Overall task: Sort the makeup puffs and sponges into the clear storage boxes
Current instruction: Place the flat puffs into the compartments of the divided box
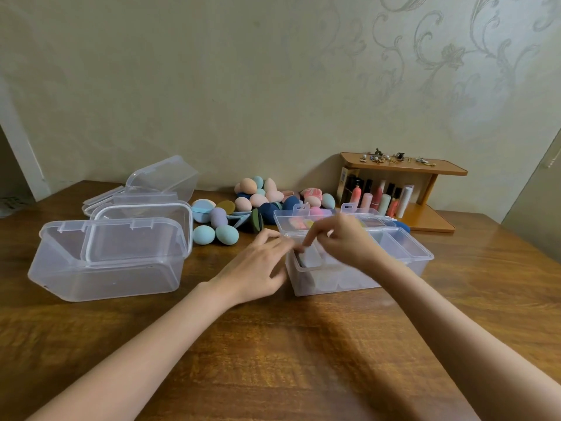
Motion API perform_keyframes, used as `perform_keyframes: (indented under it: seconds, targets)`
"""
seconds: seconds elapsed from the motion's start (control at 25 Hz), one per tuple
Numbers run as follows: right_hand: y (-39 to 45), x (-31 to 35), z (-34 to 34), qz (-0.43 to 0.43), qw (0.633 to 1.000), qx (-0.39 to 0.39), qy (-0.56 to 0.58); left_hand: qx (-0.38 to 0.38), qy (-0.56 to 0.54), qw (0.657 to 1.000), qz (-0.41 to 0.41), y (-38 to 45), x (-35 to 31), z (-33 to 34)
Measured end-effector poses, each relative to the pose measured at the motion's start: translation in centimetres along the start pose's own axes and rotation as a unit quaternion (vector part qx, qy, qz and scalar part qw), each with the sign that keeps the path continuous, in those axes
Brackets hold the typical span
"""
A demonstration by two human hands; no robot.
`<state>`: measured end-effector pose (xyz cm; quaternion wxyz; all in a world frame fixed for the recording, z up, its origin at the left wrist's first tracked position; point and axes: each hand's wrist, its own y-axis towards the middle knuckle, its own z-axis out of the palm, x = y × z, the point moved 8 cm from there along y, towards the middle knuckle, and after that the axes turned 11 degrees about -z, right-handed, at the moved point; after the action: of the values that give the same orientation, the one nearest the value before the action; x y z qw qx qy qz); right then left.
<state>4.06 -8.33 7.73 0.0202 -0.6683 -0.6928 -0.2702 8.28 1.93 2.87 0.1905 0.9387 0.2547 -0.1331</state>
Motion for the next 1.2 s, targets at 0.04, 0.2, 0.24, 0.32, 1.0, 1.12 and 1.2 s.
perform_keyframes:
  seconds: [0.04,0.2,0.24,0.32,1.0,1.12,1.2]
  targets:
    - [1.2,-0.1,-0.8,0.001,1.000,-0.021,-0.008,0.001,0.024,1.000,0.020,0.1,-0.2,0.0]
    - [7.4,0.4,1.0,-0.028,0.993,0.074,-0.090,0.012,0.035,0.998,0.055,1.0,0.1,-1.1]
    - [8.7,0.5,2.2,-0.033,0.989,0.101,-0.099,0.015,0.033,0.998,0.055,1.0,0.6,-1.2]
    - [10.4,0.8,4.5,-0.043,0.981,0.148,-0.121,0.011,0.029,0.998,0.056,0.7,1.5,-1.4]
    - [11.6,3.1,0.0,-0.039,0.988,0.035,-0.143,-0.014,0.036,0.998,0.045,-1.3,2.6,-2.1]
    - [6.3,4.4,-2.3,-0.047,0.995,0.026,-0.087,0.034,0.030,0.998,0.053,-1.4,1.8,-2.4]
    - [2.6,4.9,-1.0,-0.047,0.988,0.091,-0.115,0.058,0.047,0.996,0.041,-1.3,1.4,-2.3]
